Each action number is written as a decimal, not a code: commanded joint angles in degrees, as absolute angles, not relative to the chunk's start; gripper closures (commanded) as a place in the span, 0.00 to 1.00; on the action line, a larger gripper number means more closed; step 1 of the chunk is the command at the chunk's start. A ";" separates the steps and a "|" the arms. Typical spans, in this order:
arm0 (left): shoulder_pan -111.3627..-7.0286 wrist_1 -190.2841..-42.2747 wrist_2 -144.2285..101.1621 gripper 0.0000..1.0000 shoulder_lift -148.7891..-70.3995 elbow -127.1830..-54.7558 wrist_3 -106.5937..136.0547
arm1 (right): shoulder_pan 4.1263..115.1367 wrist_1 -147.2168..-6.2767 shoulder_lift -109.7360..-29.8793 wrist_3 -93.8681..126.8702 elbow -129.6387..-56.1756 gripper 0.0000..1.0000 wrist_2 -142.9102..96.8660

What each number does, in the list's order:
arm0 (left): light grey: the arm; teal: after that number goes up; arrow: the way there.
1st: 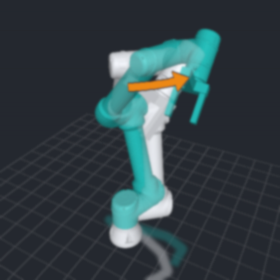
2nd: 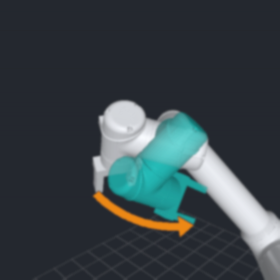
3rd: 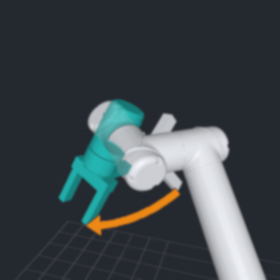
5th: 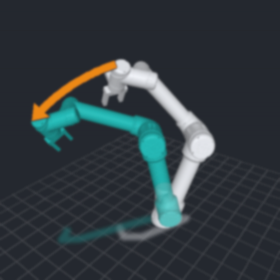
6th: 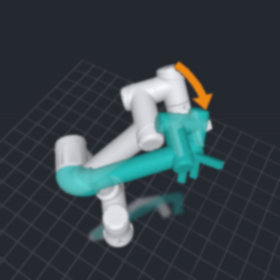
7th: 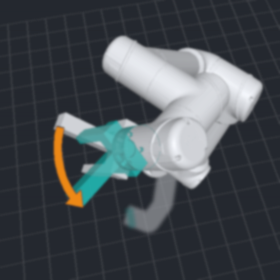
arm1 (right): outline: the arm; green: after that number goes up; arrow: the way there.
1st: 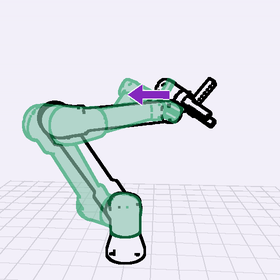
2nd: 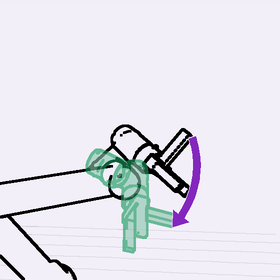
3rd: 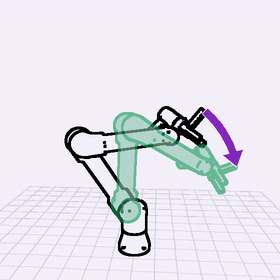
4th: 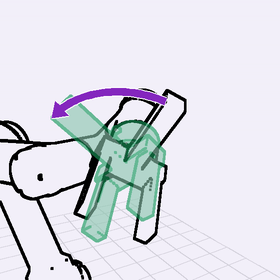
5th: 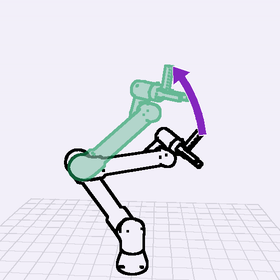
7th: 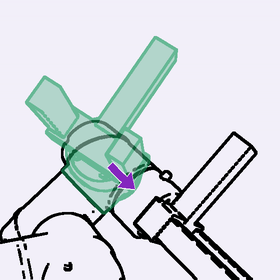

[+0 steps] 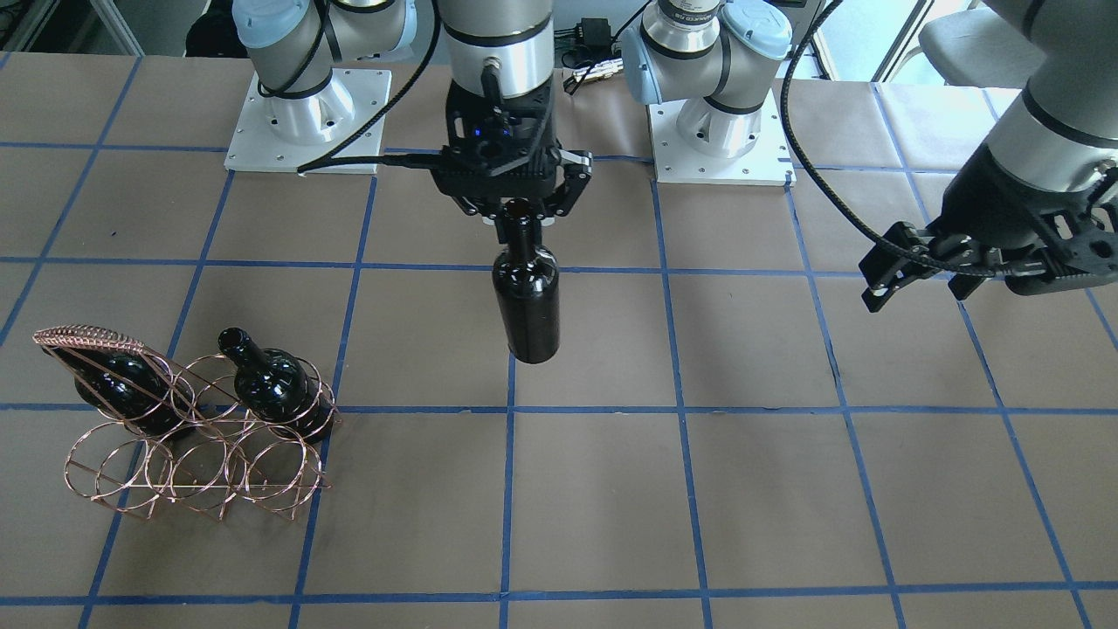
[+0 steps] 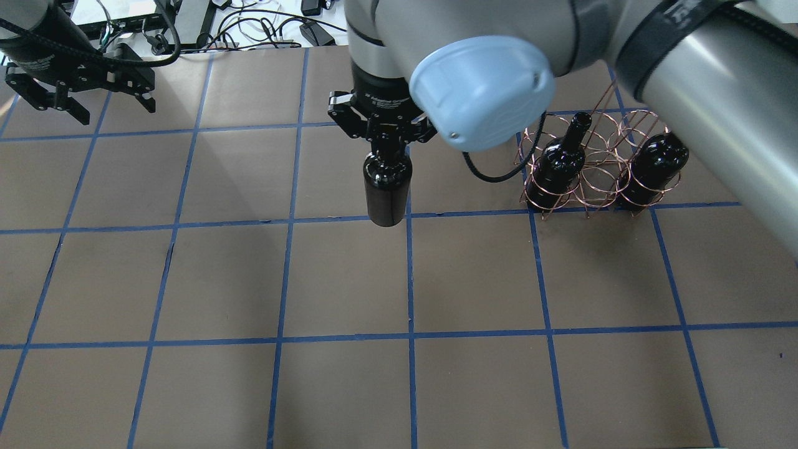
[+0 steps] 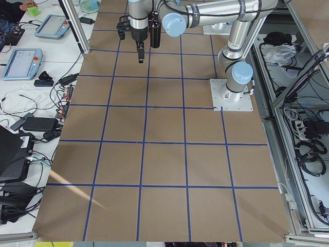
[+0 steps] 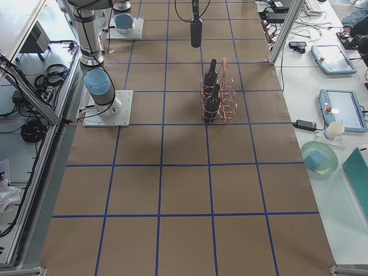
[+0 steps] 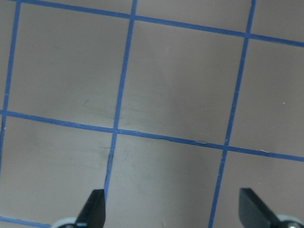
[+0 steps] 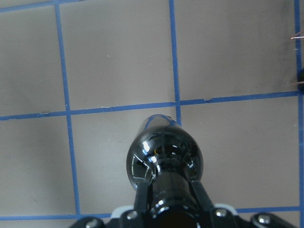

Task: Place wine into wine basket
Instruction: 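Lift the bottle with the right gripper and carry it to the rack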

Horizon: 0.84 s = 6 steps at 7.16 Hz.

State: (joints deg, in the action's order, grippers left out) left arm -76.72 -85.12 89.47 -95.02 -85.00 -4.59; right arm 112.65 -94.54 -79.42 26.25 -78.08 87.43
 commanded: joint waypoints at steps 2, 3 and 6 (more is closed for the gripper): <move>-82.77 -85.60 88.51 0.00 -92.12 -86.56 -3.18 | 100.41 -82.93 -87.25 11.39 -78.22 1.00 87.80; -84.71 -85.61 88.59 0.00 -90.80 -88.14 -2.38 | 96.11 -78.70 -90.23 7.77 -78.31 1.00 88.76; -86.22 -85.61 91.73 0.00 -87.55 -91.84 -2.37 | 87.22 -76.11 -91.58 -10.57 -79.01 1.00 93.34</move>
